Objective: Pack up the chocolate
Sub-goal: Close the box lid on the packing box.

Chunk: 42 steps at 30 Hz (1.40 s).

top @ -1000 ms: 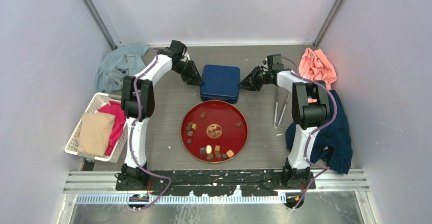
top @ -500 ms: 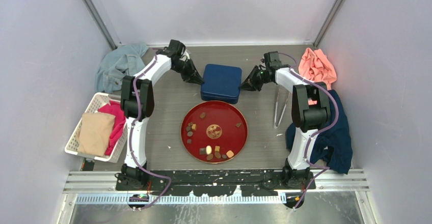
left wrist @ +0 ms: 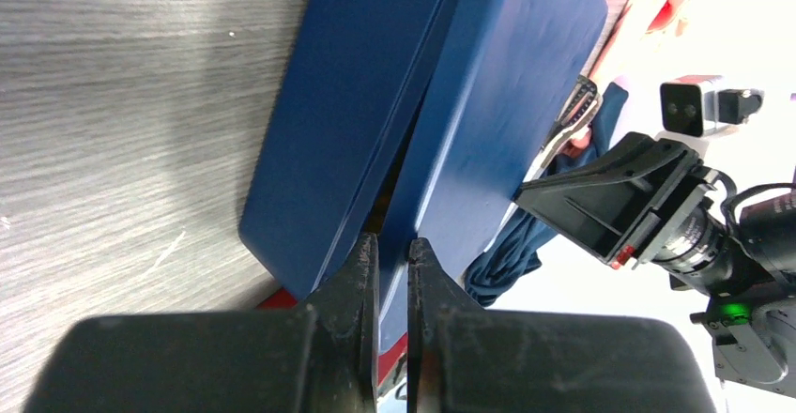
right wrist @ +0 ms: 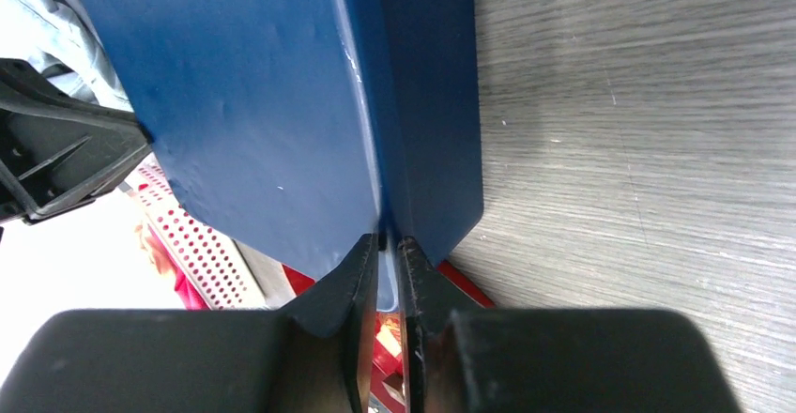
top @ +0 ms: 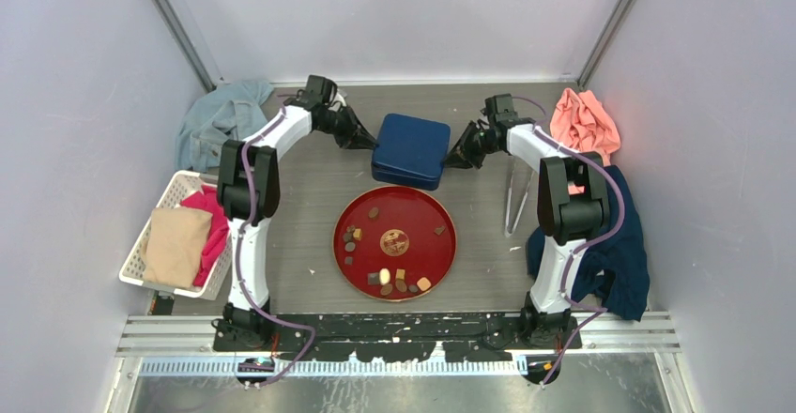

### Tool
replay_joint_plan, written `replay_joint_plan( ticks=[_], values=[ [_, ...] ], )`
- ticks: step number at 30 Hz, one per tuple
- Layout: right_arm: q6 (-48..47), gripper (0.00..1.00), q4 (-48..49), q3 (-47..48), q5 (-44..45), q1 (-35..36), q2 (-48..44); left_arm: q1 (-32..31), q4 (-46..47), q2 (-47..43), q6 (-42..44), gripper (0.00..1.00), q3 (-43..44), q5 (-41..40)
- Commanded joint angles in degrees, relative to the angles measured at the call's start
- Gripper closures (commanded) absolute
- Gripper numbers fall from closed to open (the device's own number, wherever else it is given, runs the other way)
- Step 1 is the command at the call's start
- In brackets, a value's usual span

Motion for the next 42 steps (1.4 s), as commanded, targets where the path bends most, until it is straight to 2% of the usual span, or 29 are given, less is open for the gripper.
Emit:
replay_joint_plan(
  ticks=[1, 6, 9, 12, 16, 19, 21, 23, 26, 28, 32, 38, 42],
  values=[
    [0.8, 0.79, 2.3, 2.7, -6.0, 4.1, -3.3, -3.0, 4.1, -5.2, -5.2, 0.96, -0.5, 11.7],
    [1.0, 0.7, 2.4, 3.0, -6.4, 4.2, -2.5, -3.1, 4.4, -5.2, -5.4, 0.74, -1.8, 14.4],
    [1.2, 0.66, 2.5, 3.1, -6.3, 4.3, -2.4, -3.3, 5.7, -5.6, -5.8, 0.65, -3.4, 15.0],
    [1.3, 0.64, 2.6, 3.2, -6.4, 4.5, -2.2, -3.4, 8.1, -5.7, -7.2, 0.63, -5.1, 16.3],
    [1.4, 0.63, 2.6, 3.4, -6.3, 4.6, -2.2, -3.5, 17.5, -6.7, -12.7, 0.71, -9.5, 18.7],
    [1.4, 0.62, 2.3, 4.0, -6.3, 4.9, -1.8, -3.6, 33.3, -7.2, -23.2, 0.77, -14.9, 21.4],
    [1.1, 0.61, 1.8, 4.6, -6.4, 5.2, -1.3, -3.6, 54.7, -7.1, -34.5, 0.8, -20.6, 22.1],
    [0.8, 0.6, 1.2, 5.0, -6.4, 5.4, -0.9, -3.7, 68.2, -6.0, -44.9, 0.82, -23.5, 22.2],
    [0.7, 0.59, 1.0, 5.2, -6.3, 5.6, -0.8, -4.0, 81.4, -4.0, -53.0, 0.85, -25.6, 22.2],
    [0.5, 0.59, 0.7, 5.4, -6.3, 5.7, -0.7, -4.1, 86.4, -3.3, -55.8, 0.86, -26.6, 21.8],
    [0.2, 0.59, 0.3, 5.7, -5.8, 5.6, -0.8, -4.2, 87.8, -4.1, -54.8, 0.85, -28.5, 21.7],
    [-0.2, 0.57, -0.4, 6.7, -4.8, 5.6, -1.4, -4.0, 74.5, -5.5, -43.5, 0.82, -33.2, 20.6],
    [-1.0, 0.56, -1.4, 7.2, -4.0, 5.6, -1.9, -3.7, 70.9, -5.8, -40.2, 0.82, -35.1, 19.5]
  ],
)
